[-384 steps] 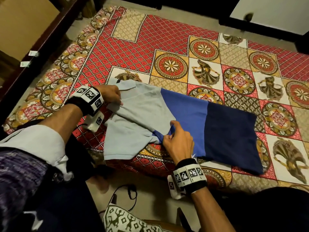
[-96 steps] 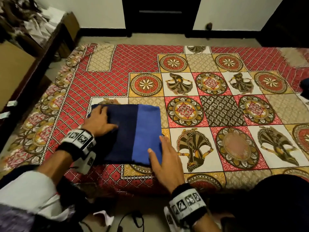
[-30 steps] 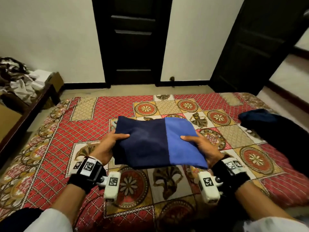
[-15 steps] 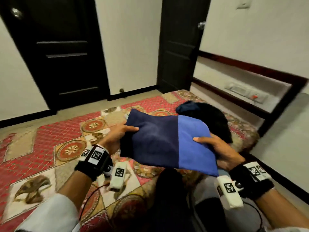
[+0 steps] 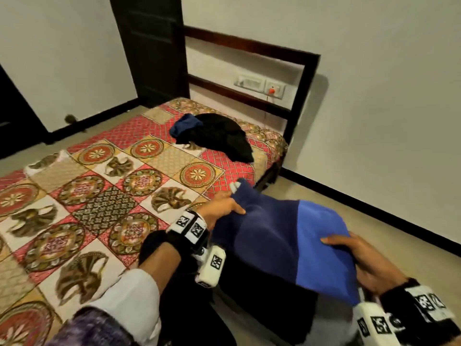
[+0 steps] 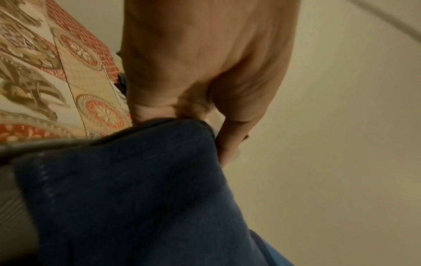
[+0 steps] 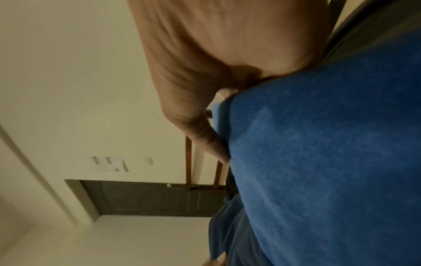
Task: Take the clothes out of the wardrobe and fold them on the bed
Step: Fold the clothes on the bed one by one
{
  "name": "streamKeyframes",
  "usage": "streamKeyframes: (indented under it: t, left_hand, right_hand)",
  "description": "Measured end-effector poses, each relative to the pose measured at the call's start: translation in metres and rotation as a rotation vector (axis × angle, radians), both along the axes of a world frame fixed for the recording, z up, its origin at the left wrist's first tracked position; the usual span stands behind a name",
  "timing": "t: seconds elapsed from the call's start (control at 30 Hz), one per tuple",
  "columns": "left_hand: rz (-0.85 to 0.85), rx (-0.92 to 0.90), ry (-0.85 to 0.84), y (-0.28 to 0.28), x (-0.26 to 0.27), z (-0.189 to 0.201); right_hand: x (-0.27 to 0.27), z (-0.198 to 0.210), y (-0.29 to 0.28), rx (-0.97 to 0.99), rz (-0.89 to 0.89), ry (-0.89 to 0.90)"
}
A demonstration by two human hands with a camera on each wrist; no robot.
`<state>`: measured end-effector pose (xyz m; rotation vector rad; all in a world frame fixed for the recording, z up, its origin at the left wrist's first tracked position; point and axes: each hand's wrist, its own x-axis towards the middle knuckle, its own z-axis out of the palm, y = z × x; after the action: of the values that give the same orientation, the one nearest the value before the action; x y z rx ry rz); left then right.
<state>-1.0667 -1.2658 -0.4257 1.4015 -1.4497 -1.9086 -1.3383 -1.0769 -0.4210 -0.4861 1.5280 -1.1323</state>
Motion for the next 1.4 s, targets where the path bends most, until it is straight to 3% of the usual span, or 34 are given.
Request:
streamKeyframes:
  t: [0.27,0.43,0.57,0.63,0.7,0.8,1.0,1.1,1.2,1.4]
  left_hand:
    - [-0.276,0.068,-0.391,-0.003,-0.063,-0.111]
    - [-0.278,0.091,-0.496,-0.019,-0.077,-0.150]
    - [-0.248,0.108,-0.555,-0.025,-0.088,-0.177]
    - [-0.245,0.132,-0.572,-0.027,-0.094,-0.197]
    - [-0.268,0.150,-0.597,-0.027,-0.095,-0.208]
    - [-0.312,0.179,-0.624,-0.031,-0.099,-0.235]
    - [-0.286,0.184,-0.652,-0.025,-0.083,-0.283]
    - [-0.239,0.120,-0.709,-0.023,-0.067,-0.331]
    - [-0.297,-0.012,-0.852,-0.020,-0.068,-0.310]
    - [-0.395,-0.220,-0.882,-0.022,-0.090,-0.283]
  right_hand:
    - [-0.009,-0.091,0.032,0.313,-0.236,-0.077]
    - [-0.010,-0.146,0.005,0.432,-0.292,-0.058]
    - [-0.040,-0.256,-0.001,0.494,-0.289,-0.043]
    - [-0.045,-0.286,0.001,0.554,-0.302,-0.080]
    - [-0.024,-0.259,-0.003,0.594,-0.333,-0.057]
    - [-0.010,-0.253,-0.009,0.685,-0.367,-0.042]
    - [0.001,-0.285,-0.016,0.859,-0.304,0.033]
    - [0.004,-0.303,-0.022,0.880,-0.201,0.115]
    - [0.001,-0.333,-0.020,0.893,-0.058,0.210]
    - [0.018,-0.300,-0.028,0.801,-0.137,0.694]
